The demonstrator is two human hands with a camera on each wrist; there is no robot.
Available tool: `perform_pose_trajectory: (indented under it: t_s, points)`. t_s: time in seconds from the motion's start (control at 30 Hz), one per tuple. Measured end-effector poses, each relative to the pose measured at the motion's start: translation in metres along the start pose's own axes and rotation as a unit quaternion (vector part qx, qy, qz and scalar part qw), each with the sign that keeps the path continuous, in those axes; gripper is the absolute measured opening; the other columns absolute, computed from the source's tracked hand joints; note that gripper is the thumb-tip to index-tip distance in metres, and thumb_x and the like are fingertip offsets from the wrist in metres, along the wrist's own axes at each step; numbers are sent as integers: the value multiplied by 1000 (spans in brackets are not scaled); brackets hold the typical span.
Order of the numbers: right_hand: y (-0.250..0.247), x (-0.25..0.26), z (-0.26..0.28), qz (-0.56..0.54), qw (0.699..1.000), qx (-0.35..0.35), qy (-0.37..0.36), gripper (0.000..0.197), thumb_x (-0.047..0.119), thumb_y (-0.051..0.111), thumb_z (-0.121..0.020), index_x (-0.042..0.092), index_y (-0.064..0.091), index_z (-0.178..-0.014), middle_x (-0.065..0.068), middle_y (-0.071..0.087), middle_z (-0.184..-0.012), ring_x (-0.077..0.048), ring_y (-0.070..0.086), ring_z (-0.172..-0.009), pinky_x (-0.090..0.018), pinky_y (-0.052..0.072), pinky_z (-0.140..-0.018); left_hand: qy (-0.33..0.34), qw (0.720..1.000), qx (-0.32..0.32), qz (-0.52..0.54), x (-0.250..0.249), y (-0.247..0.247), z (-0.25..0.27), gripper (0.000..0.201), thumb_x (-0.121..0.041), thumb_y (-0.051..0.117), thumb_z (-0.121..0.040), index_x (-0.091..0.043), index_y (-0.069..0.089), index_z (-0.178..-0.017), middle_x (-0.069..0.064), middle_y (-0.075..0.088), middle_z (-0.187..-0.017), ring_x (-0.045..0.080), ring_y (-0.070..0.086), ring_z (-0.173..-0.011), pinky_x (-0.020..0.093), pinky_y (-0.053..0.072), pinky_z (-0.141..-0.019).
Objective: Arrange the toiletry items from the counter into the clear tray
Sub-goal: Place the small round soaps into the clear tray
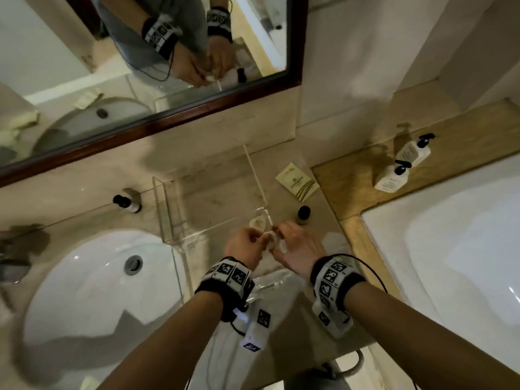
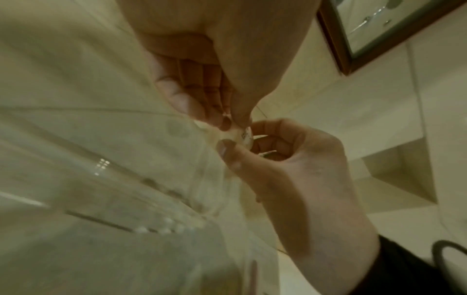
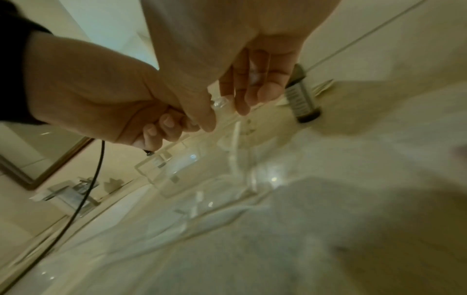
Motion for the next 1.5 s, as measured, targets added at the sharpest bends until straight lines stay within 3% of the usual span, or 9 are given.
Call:
perform_pose_trajectory:
  t_s: [0.1, 0.23, 0.4, 0.57, 0.77, 1.07, 1.3, 1.4, 1.5]
  points:
    - [23, 29, -16, 9, 999, 14, -39, 36, 31, 64, -82, 17, 52, -113, -3, 58, -111, -23, 59, -94, -34, 49, -76, -26, 999, -34, 24, 31, -27, 0, 26, -39, 63, -88, -15, 71, -83, 1, 70, -70, 14, 60, -55, 34, 55, -63]
    - [50, 50, -39, 67, 996, 32, -54, 36, 37, 55, -88, 16, 53, -117, -5, 57, -117, -25, 57, -100, -36, 49, -83, -87, 987, -78, 114, 66, -44, -5, 26, -33, 67, -86, -10, 72, -95, 8, 72, -74, 19, 64, -58, 31, 57, -62]
    - [61, 49, -58, 92, 993, 69, -25, 34, 28, 56, -87, 14, 50, -118, -8, 53, -122, -27, 51, -110, -36, 42, -87, -107, 979, -64, 163, 70, -40, -20, 24, -29, 65, -87, -18, 64, -65, 13, 70, -68, 28, 65, -63, 42, 59, -70]
    - [57, 44, -68, 89, 993, 79, -18, 41, 22, 60, -83, 15, 49, -122, -6, 52, -126, -27, 54, -109, -36, 45, -86, -117, 980, -51, 151, 72, -36, -37, 24, -26, 65, -87, -3, 73, -90, 7, 69, -63, 11, 62, -45, 16, 47, -42]
    - [56, 43, -68, 81, 994, 66, -10, 48, 19, 61, -83, 16, 44, -128, -5, 50, -131, -28, 56, -107, -36, 46, -83, -150, 970, -76, 173, 87, -31, -51, 29, -38, 72, -67, -16, 74, -87, 3, 75, -77, 19, 72, -73, 36, 61, -77]
    - [54, 45, -67, 75, 995, 70, 5, 45, 16, 59, -82, 16, 43, -124, -6, 50, -127, -29, 57, -104, -38, 48, -84, -146, 965, -85, 199, 116, -13, -79, 49, -58, 65, -45, -23, 74, -78, 0, 76, -76, 21, 73, -76, 40, 60, -78]
    - [34, 38, -40, 17, 1000, 13, 5, 37, 34, 47, -88, 14, 54, -118, -2, 56, -114, -25, 58, -96, -38, 49, -81, -109, 970, -54, 212, 74, -37, -26, 22, -32, 72, -77, -14, 62, -84, 12, 73, -81, 27, 72, -66, 46, 61, -69]
    - [7, 13, -11, -13, 997, -67, 45, 18, 28, 62, -85, 17, 61, -99, 9, 53, -89, -13, 53, -77, -28, 44, -71, -88, 975, -34, 200, 62, -36, -13, 20, -26, 69, -84, -11, 61, -94, 10, 70, -87, 22, 69, -65, 44, 61, -72]
    - [-12, -17, 15, -59, 985, -123, 108, 10, 21, 68, -82, 13, 63, -85, 0, 61, -80, -17, 57, -71, -25, 44, -65, -69, 978, -17, 197, 48, -27, -7, 14, -15, 63, -89, -6, 60, -100, 11, 67, -89, 18, 63, -61, 35, 58, -61]
Point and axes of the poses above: each hand's wrist, its own z-axis away from the middle knuckle, its own y-axis out of the palm, x = y × z, the point moved 7 cm from there along -z, towards the middle knuckle
